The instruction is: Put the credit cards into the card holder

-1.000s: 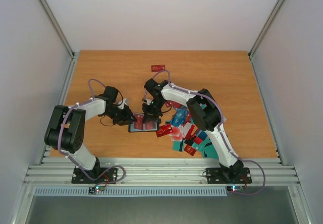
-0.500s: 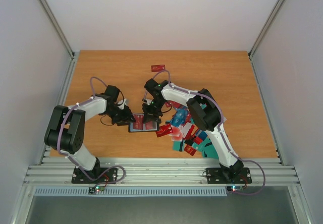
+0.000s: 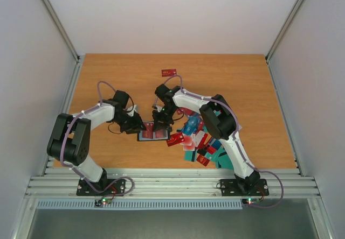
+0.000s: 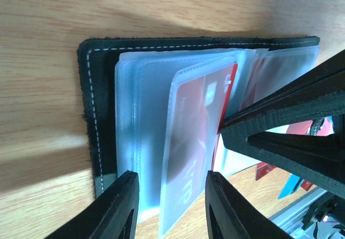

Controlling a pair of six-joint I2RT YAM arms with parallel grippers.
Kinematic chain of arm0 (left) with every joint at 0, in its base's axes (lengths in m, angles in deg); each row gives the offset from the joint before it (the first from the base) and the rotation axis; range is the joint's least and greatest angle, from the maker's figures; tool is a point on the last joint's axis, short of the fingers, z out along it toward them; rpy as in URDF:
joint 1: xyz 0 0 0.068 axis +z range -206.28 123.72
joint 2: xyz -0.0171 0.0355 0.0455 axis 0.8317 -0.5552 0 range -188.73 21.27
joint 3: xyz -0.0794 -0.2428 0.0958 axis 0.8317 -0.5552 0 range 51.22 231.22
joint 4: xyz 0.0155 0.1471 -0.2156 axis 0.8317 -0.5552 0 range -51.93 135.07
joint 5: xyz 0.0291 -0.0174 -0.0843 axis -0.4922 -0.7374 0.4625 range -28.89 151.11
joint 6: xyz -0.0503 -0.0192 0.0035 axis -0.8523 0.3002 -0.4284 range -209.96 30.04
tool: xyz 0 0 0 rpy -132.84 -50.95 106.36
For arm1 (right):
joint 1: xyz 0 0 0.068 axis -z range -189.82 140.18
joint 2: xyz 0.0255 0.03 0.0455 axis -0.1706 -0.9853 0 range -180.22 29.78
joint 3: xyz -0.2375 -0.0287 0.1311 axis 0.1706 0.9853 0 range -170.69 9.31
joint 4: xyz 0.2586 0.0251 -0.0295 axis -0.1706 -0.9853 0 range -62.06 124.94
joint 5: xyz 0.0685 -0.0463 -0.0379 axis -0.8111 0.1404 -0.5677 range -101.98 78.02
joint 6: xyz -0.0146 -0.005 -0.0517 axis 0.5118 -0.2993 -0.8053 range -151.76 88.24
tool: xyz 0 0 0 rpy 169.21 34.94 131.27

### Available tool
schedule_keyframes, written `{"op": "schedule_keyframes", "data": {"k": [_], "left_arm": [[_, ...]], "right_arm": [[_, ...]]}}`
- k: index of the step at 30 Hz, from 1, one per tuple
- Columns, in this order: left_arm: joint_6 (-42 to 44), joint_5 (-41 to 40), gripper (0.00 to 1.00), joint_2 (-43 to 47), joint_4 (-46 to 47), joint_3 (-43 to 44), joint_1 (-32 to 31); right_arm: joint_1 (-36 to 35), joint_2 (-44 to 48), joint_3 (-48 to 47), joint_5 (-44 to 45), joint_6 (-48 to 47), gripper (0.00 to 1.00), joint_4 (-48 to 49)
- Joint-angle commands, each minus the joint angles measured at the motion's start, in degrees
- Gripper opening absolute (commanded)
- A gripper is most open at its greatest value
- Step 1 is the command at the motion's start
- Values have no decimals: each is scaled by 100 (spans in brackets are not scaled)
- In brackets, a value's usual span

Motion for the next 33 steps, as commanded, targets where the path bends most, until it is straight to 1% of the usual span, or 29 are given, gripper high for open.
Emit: {"op": "schedule_keyframes", "data": {"k": [1, 9, 17, 20, 22, 23, 24, 27, 33], "left_arm": [[51, 60, 36, 142, 40, 120, -75], [-51, 231, 34, 46, 222, 60, -96], [-203, 533, 25, -48, 611, -64, -96], [-221, 532, 17, -112, 622, -26, -98], [-230, 538, 10, -143, 644, -10, -95], [-238, 540, 3, -165, 627, 0, -98], [-245, 533, 1, -179, 612, 22, -98], [-235, 413, 0, -215, 439, 119, -96], [46, -182, 0, -110, -282, 466, -97]], "right_arm": [[-47, -105, 173, 256, 87, 1, -52], [-47, -110, 198, 231, 106, 1, -11], [-41, -67, 212, 229, 119, 1, -2], [-47, -21, 248, 230, 141, 1, 46], [-47, 15, 259, 229, 159, 1, 64], [-47, 34, 250, 229, 161, 1, 64], [-47, 54, 248, 232, 167, 1, 64], [-47, 144, 228, 253, 170, 1, 52], [-17, 444, 172, 331, 157, 1, -65]]}}
